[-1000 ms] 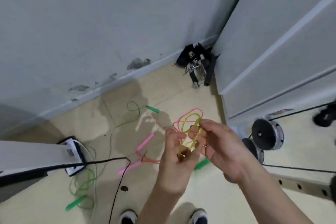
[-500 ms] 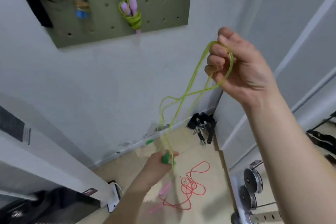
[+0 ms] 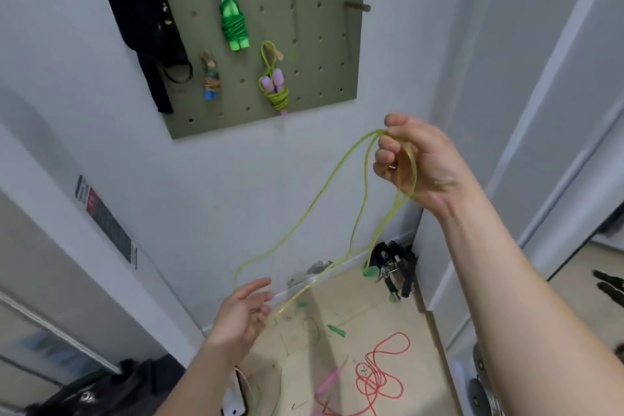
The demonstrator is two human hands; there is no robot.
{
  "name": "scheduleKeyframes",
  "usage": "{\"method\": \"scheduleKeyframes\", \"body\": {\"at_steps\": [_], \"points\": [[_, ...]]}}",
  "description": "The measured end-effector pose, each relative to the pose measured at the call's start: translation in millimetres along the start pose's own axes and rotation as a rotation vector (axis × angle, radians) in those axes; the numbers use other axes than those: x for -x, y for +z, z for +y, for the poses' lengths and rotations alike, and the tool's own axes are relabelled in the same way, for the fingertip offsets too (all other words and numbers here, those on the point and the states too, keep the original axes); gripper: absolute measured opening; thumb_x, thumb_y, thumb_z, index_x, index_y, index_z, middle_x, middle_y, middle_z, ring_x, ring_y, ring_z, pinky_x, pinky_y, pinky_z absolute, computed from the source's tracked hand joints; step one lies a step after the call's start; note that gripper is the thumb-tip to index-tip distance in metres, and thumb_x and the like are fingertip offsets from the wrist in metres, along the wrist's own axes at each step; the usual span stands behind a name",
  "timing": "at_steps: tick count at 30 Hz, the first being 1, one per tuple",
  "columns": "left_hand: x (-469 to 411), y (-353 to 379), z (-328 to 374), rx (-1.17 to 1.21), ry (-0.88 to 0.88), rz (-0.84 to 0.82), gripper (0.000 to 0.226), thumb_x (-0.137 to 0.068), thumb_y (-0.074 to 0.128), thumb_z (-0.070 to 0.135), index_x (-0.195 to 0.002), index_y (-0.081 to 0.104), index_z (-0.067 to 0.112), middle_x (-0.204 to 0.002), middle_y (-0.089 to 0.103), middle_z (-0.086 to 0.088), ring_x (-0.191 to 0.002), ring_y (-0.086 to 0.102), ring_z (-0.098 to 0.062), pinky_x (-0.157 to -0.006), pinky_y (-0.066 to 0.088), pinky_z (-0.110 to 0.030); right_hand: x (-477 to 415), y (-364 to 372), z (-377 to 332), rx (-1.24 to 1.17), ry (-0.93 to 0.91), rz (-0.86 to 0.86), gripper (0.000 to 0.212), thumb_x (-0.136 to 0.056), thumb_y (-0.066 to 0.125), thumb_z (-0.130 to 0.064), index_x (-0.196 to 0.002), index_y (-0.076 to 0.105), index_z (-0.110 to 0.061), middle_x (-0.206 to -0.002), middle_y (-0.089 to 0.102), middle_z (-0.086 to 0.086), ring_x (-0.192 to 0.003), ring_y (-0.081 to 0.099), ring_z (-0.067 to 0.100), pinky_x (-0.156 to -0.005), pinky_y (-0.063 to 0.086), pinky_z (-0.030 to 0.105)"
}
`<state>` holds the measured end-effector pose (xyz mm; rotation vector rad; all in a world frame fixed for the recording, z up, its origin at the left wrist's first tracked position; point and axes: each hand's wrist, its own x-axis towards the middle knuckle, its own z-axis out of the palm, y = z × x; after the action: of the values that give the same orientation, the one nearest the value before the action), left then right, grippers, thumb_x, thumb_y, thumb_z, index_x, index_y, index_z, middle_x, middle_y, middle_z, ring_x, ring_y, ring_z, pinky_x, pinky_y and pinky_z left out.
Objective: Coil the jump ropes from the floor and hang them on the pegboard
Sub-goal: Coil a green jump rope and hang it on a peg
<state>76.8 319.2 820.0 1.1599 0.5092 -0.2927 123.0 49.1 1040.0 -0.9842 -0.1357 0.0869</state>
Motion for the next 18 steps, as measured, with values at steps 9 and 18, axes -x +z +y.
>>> {"method": "scheduleKeyframes", "body": {"at_steps": [9,18], "points": [[103.2,92.6,89.0,-1.01,0.77,0.138,0.023,-0.079,0.052,0.002,-0.083,0.055,0.024,-0.069,0.061,-0.002,-0.05,0.043,-0.012,-0.05,0.038,-0.026,37.9,-81.8,72.2,1.712,0.421,-0.064,0.053,-0.084,0.056,-0.014,-0.134,0.035,-0.014,-0.094,0.062,0.008,-0.081,0.061,0.024,-0.07,0.048,0.028],[187.3,184.1,96.6,-0.729,0.968,-0.13,0.024,-0.084,0.055,-0.008,-0.083,0.065,0.014,-0.07,0.065,-0.004,-0.061,0.059,-0.002,-0.061,0.046,-0.014,115.7,-44.0,117.7,0.721,0.35,-0.517,0.067,-0.077,0.079,-0.007,-0.134,0.047,-0.024,-0.127,0.058,0.004,-0.121,0.051,0.002,-0.092,0.045,0.016]]}}
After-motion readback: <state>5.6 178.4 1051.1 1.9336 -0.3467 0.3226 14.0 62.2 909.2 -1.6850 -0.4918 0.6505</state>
